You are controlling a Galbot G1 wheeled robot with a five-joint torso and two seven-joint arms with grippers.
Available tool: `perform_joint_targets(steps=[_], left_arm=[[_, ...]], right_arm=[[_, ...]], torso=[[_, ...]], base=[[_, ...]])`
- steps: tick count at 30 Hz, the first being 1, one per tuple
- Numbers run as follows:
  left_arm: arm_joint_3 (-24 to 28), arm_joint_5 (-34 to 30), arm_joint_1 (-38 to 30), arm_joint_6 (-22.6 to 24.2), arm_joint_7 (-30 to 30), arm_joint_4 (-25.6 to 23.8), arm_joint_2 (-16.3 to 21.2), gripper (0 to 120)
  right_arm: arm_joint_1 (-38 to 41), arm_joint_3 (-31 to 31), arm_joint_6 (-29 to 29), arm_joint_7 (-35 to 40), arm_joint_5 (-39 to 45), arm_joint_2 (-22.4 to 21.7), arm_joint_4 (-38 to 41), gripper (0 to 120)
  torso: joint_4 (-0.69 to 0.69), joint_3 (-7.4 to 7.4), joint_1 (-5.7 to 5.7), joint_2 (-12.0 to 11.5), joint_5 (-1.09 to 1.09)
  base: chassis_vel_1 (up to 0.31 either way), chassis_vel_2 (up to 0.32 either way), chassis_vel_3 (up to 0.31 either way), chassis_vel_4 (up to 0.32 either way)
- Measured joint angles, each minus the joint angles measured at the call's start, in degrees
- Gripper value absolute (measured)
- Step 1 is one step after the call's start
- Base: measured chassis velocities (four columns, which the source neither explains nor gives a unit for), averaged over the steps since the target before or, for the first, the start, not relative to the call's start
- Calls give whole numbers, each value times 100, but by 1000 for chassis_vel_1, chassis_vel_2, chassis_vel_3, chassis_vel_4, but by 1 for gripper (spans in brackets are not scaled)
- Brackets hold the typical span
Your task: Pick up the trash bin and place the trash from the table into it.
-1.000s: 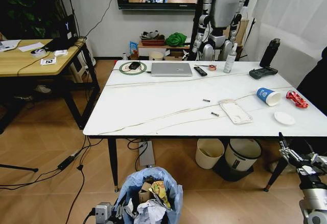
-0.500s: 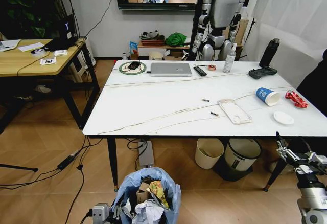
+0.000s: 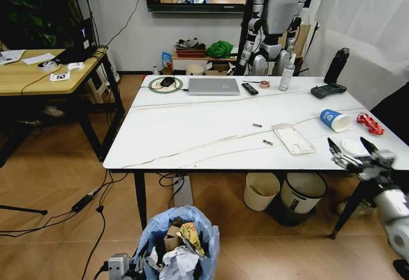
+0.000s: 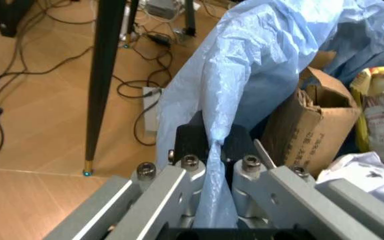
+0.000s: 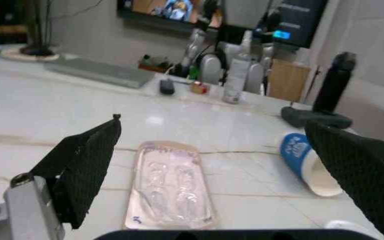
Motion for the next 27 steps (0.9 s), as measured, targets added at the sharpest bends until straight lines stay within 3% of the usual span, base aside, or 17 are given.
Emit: perform_joint_targets(steps=[1, 3, 8, 15, 27], left_arm=[[0, 0, 0, 0, 0, 0, 0, 0], [-54, -5, 9, 9, 1, -41, -69, 0], [-173, -91, 52, 5, 1, -90, -125, 0], [-197, -139, 40, 5, -1, -134, -136, 0], [-209, -188, 2, 40, -17, -179, -115, 0]], right_arm=[[0, 0, 0, 0, 0, 0, 0, 100], [413, -571, -53, -103, -301, -230, -239, 100], [1290, -1490, 3, -509, -984, -251, -909, 100], [1844, -1924, 78, -704, -1157, -134, -1529, 100], [2132, -2111, 270, -839, -1266, -74, -2141, 100]], torso=[[0, 0, 0, 0, 0], [0, 0, 0, 0, -2], [0, 0, 0, 0, -1], [0, 0, 0, 0, -2], [-2, 0, 0, 0, -1]], base=[[0, 0, 0, 0], [0, 0, 0, 0], [0, 0, 0, 0], [0, 0, 0, 0], [0, 0, 0, 0]])
